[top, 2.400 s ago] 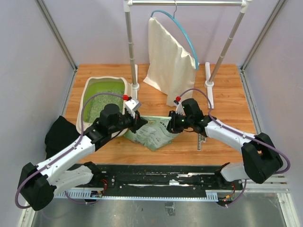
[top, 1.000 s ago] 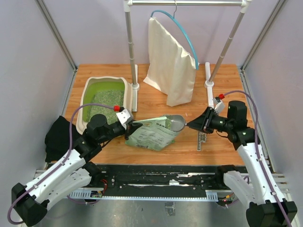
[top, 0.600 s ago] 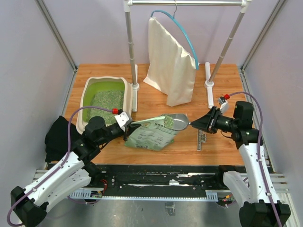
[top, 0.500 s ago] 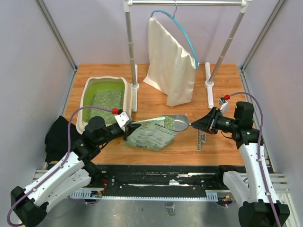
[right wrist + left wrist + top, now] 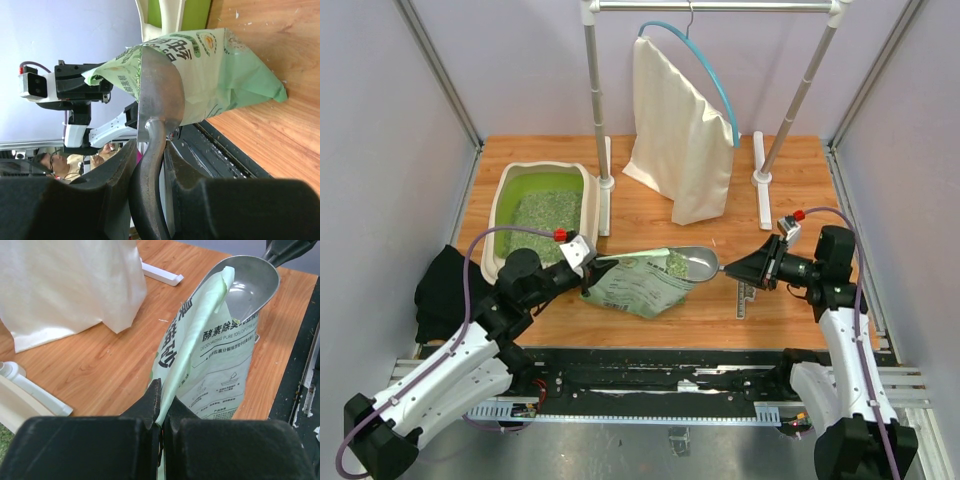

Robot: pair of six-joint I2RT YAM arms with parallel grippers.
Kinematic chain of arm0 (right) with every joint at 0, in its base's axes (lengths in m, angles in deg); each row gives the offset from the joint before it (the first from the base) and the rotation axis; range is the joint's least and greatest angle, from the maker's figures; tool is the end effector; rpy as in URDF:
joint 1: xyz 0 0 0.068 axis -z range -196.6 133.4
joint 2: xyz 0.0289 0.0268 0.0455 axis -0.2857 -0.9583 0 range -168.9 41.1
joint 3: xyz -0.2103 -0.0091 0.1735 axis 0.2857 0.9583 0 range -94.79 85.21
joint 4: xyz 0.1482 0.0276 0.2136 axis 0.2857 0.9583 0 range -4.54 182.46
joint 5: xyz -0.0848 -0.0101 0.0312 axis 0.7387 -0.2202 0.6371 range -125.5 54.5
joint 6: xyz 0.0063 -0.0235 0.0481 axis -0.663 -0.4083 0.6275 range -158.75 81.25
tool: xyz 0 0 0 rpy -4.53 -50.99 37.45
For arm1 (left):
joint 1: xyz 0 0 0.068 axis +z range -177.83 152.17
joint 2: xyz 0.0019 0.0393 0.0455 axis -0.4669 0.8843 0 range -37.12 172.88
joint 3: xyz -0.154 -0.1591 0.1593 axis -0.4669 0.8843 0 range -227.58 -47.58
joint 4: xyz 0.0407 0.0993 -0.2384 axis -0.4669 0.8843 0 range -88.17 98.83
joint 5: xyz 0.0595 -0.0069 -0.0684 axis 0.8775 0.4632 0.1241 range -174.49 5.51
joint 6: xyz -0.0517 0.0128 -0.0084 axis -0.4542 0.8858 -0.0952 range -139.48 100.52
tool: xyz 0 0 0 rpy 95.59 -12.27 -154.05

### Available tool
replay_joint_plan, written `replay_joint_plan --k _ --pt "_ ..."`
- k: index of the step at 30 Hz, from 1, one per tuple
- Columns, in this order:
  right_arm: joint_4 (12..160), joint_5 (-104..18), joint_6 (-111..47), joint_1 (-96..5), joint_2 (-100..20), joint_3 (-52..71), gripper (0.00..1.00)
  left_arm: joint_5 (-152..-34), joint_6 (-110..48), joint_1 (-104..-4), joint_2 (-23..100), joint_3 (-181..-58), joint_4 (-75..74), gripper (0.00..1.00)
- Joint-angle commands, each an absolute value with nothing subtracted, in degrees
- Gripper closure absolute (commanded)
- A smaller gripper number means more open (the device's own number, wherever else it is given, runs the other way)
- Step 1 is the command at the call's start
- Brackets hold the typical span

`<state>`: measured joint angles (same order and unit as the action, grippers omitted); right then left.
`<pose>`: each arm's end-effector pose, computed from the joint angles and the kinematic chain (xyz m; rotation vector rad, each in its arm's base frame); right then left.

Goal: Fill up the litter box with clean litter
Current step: 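Scoop the cat litter from the cat litter bag.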

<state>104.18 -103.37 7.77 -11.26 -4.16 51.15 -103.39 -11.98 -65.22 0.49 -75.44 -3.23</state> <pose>0.1644 0.0178 0.2687 0.1736 2.1256 1.6562 0.1280 -0.1123 0.2835 0.8753 1.4472 -0.6658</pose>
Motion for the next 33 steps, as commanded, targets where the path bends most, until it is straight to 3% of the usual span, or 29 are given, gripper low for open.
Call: replay_joint_plan --k 1,5,10,14,16,19,24,28,32,33 --pt "96.79 -108.21 13.2 -9.18 -2.62 54.42 0.99 -103.57 -12.06 -65.54 -1.51 -75.73 -9.61 1.0" --pt "77.68 -103.88 27.92 -15.12 -0.46 60.33 0.99 -103.18 -13.49 -65.54 -0.61 -75.18 -12.09 1.0" --pt "97.54 -110.05 12.55 -6.62 -0.05 56.59 0.99 -103.05 -13.23 -65.54 -1.16 -75.78 -11.55 0.99" --pt "77.03 -104.7 29.05 -13.15 0.85 61.18 0.99 -101.6 -14.18 -65.54 -1.56 -74.38 -13.84 0.99" --pt "81.54 -105.37 25.79 -13.83 0.53 59.14 0.99 -100.69 -15.84 -65.54 -1.04 -73.53 -16.35 0.99" --pt "100.42 -108.85 10.83 -6.63 0.25 54.82 0.99 -101.35 -16.45 -65.54 -0.49 -74.18 -15.92 1.0" --pt "77.73 -104.25 27.48 -13.67 1.43 60.55 0.99 -100.66 -16.25 -65.54 -0.78 -74.44 -15.55 0.99" --pt "104.3 -109.67 6.82 -5.23 -0.15 53.67 0.99 -100.48 -16.45 -65.54 -1.17 -75.53 -13.62 0.99" --pt "77.31 -103.74 28.62 -14.2 1.45 60.64 0.99 -99.7 -16.52 -65.54 -1.96 -74.48 -14.57 1.0" --pt "76.47 -103.12 28.47 -15.76 1.53 60.36 0.99 -99.57 -16.81 -65.54 -1.84 -74.41 -14.88 1.0"
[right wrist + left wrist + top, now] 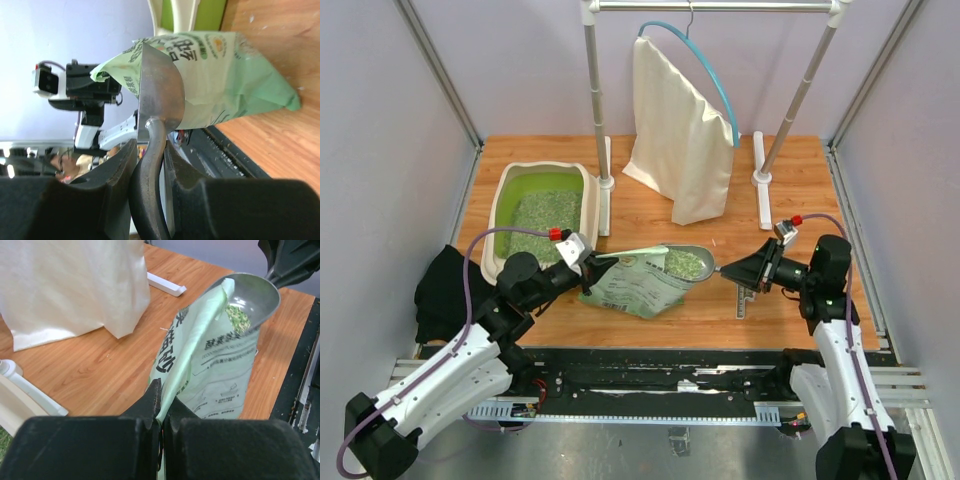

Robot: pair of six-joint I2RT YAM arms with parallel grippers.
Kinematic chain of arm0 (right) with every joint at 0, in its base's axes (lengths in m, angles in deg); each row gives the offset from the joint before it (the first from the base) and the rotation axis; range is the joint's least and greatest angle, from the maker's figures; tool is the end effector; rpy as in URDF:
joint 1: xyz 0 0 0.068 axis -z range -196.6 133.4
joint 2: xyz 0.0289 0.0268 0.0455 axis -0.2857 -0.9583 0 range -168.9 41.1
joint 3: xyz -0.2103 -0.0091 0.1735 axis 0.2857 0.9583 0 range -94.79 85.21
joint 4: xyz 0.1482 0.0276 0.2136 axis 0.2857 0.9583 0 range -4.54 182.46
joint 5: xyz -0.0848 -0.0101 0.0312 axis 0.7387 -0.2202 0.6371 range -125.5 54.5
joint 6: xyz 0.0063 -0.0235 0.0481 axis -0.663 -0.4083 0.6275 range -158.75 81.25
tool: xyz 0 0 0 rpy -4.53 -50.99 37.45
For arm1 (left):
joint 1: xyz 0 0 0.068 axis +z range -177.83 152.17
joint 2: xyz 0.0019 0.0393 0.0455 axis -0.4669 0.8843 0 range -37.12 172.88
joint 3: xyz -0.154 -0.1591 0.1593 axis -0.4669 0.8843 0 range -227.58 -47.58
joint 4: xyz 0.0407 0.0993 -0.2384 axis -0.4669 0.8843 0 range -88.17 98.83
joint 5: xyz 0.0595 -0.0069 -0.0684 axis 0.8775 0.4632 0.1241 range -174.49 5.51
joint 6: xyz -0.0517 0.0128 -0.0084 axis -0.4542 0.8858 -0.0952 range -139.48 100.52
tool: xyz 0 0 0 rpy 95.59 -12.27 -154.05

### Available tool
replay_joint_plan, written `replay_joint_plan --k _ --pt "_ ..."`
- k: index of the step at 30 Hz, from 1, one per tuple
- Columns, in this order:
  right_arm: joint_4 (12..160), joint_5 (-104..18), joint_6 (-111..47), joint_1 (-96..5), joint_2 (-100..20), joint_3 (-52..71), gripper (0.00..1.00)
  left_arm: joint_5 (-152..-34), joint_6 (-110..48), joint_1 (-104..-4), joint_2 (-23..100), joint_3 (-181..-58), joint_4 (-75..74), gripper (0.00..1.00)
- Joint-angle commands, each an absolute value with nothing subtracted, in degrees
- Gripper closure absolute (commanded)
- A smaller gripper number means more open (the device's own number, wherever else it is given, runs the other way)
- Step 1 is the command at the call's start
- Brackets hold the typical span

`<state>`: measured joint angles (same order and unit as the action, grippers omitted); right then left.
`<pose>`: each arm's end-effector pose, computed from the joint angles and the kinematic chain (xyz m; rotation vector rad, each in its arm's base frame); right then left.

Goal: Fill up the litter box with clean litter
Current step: 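Scoop the cat litter from the cat litter bag.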

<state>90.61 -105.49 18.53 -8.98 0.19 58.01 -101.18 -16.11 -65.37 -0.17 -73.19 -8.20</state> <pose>0.1574 0.0127 0.2588 0.2084 2.0323 1.7094 0.1279 -0.1112 0.2804 0.7838 1.4367 -0.6920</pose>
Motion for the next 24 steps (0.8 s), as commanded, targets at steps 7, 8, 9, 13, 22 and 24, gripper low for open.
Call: replay_joint_plan --k 7,8,9,13,22,24 --pt "83.89 -106.74 24.24 -10.95 2.19 59.12 0.99 -99.42 -16.14 -65.54 -1.92 -75.32 -13.52 1.0" --pt "87.04 -106.6 22.2 -10.55 2.38 57.84 0.99 -99.26 -16.12 -65.54 -1.81 -75.48 -13.4 0.99" --pt "93.41 -106.79 16.19 -9.04 2.37 55.83 0.99 -99.16 -16.1 -65.54 -1.79 -75.8 -12.95 1.0" --pt "104.67 -108.07 8.16 -4.2 1.46 51.05 0.99 -98.46 -15.97 -65.54 -2.09 -75.85 -11.71 0.99" --pt "108.0 -105.15 8.08 -4.14 1.79 46.21 0.99 -93.29 -17.65 -65.54 -1.87 -75.46 -10.39 0.99" --pt "109.25 -104.13 7.25 -4.16 2.0 45.41 0.99 -91.72 -18.66 -65.54 -1.72 -75.31 -10.39 0.99"
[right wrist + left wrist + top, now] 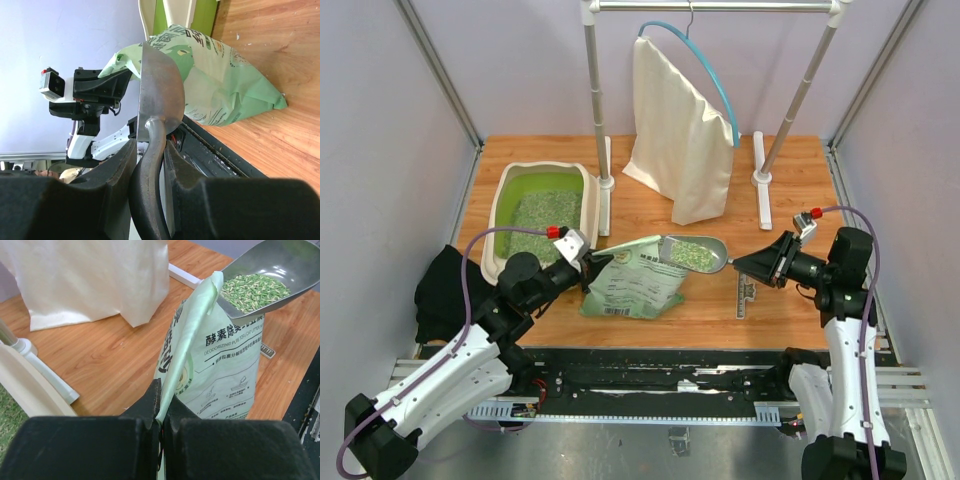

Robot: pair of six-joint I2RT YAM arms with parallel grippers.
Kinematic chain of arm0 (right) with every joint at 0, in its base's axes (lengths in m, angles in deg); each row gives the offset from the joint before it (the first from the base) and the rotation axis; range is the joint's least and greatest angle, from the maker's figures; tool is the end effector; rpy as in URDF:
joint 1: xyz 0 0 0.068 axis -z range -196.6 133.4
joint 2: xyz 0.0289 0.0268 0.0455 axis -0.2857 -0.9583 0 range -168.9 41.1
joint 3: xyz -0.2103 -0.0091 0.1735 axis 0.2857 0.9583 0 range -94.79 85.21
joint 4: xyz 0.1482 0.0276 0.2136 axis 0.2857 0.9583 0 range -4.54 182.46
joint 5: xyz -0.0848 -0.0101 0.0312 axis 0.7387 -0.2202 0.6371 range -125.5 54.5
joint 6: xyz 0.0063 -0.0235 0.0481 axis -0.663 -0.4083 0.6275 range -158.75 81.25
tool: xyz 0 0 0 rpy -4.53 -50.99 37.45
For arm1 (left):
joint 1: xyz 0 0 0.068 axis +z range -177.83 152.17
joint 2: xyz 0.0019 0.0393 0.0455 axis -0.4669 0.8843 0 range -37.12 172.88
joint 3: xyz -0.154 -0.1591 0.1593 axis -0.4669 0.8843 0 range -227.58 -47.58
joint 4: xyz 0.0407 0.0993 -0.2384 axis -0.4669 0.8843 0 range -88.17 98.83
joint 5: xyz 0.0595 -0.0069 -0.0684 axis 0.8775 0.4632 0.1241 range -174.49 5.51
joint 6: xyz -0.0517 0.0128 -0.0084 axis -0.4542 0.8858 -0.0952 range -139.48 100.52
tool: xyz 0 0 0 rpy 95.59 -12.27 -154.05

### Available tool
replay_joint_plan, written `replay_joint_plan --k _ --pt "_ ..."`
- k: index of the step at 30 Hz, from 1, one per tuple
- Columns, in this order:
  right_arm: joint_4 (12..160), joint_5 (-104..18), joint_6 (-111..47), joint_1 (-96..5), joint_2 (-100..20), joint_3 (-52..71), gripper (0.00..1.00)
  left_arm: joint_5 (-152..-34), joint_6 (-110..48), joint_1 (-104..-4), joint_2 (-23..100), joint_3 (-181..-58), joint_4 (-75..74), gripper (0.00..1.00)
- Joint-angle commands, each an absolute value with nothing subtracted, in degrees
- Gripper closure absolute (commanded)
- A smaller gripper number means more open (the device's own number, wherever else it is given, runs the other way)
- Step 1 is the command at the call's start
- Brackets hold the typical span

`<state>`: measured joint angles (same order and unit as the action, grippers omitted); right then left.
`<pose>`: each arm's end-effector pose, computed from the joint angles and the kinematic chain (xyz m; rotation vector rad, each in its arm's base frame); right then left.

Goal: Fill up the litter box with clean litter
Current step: 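Scoop the cat litter from the cat litter bag.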

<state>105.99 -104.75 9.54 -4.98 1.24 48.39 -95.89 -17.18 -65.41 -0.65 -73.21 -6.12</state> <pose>0.1484 0.0035 0.2950 0.1988 2.0176 1.5914 0.1292 -0.1083 0.2778 0.7101 1.4980 -0.6322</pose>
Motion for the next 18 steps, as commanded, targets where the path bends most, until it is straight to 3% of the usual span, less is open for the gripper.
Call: replay_joint_plan --k 1,18 --pt "109.81 -103.56 6.9 -4.14 2.17 44.94 0.99 -91.02 -19.34 -65.54 -1.62 -75.23 -10.45 1.0" --pt "112.58 -98.24 6.92 -4.17 3.19 37.22 0.99 -87.87 -27.24 -65.55 15.35 -80.04 -17.6 0.96"
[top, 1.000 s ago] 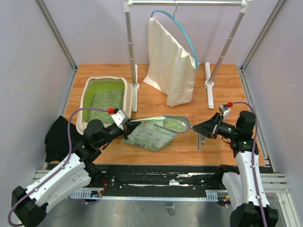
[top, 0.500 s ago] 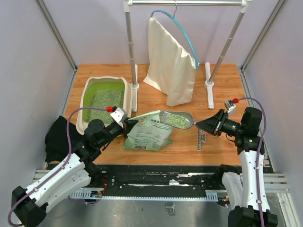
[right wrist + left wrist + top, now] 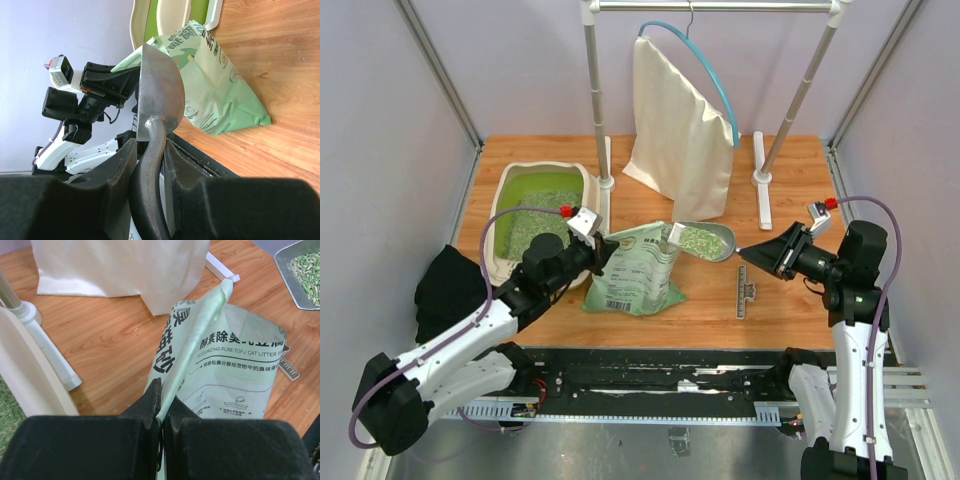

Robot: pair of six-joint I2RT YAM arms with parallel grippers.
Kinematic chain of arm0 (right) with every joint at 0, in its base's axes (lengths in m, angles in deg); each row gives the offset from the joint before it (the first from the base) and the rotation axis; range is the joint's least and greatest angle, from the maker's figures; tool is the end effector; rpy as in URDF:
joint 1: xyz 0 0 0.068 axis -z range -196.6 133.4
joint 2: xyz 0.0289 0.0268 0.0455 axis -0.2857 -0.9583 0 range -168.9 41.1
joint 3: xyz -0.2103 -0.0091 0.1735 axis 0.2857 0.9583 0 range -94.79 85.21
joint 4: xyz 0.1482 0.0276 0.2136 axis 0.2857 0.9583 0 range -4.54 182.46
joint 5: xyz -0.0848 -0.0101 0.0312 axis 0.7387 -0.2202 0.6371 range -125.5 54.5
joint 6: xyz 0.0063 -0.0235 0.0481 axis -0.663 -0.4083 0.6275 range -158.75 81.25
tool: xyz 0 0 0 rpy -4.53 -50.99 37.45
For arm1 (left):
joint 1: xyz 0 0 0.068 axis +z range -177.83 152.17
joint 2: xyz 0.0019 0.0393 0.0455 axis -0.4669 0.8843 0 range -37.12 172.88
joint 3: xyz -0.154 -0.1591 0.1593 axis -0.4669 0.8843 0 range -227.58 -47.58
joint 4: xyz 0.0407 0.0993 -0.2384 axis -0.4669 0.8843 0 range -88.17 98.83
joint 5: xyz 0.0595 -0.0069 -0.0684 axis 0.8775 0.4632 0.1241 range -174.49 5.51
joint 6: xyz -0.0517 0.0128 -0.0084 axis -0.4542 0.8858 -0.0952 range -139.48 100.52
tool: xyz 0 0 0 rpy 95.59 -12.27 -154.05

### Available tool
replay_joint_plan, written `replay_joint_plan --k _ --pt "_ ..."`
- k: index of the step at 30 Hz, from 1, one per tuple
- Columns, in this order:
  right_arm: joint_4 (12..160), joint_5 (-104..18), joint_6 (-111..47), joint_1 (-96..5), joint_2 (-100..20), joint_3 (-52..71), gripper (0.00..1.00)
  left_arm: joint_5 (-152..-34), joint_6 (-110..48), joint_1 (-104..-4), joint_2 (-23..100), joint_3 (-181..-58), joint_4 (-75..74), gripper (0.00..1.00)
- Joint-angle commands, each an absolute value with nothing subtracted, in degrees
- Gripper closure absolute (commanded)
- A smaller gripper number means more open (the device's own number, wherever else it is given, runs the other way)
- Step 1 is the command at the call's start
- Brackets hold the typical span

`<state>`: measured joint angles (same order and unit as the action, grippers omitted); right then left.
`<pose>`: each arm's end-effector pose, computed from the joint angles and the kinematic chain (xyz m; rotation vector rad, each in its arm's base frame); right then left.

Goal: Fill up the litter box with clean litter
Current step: 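Scoop the cat litter from the cat litter bag, then pour the cat litter into the litter box.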

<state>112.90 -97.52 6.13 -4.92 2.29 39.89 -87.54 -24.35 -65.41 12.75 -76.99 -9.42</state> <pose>0.1393 0.0033 0.3340 0.2008 1.9742 1.4169 0.1642 -0.1287 0.2684 0.5362 1.6846 -0.5880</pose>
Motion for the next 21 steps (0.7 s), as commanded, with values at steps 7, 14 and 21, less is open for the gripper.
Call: replay_joint_plan --k 7,14,21 --pt "111.94 -99.22 8.26 -4.45 3.01 35.13 0.99 -80.95 -32.2 -65.54 21.21 -84.23 -14.07 0.59" --pt "110.52 -99.76 9.35 -4.85 2.34 35.96 0.99 -72.02 -33.99 -65.54 9.77 -80.76 -8.93 0.31" --pt "107.48 -100.34 11.75 -5.3 2.17 36.61 0.99 -68.85 -36.22 -65.54 0.35 -80.27 1.8 0.11"
